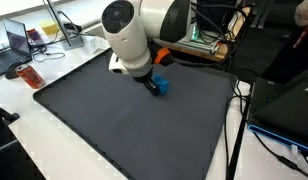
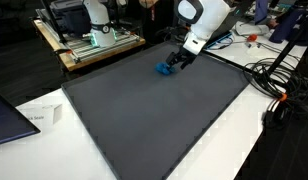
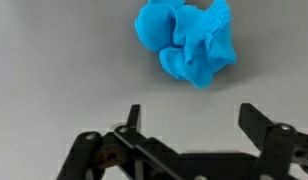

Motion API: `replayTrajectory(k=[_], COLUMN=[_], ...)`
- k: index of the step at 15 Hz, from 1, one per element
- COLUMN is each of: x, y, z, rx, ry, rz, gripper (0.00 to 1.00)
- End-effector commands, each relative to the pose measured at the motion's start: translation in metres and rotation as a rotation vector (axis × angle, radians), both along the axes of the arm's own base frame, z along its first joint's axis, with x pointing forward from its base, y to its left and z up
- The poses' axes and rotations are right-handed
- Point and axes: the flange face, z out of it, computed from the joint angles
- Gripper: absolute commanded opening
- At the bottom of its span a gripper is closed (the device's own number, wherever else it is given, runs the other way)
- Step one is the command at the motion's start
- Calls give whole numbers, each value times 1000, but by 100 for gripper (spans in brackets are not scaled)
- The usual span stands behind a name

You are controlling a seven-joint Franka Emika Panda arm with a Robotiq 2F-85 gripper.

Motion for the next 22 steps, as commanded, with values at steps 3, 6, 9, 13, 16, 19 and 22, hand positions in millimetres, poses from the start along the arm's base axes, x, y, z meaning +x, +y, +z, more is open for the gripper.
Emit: replayTrajectory(k=[3,6,9,13,16,19,22], x=[-7,-23,-42,-76,-97,-117,-135], y=[31,53,74,91,91,86,81], z=[10,15,26,48,68,91,118], rx=[-79,-82,-91,-100,-90,-82,-72], ry=[-23,-47,-111,-210,-274,-319,-336], rz=[150,192,253,313,327,340,342], gripper=[100,100,100,100,100,100,100])
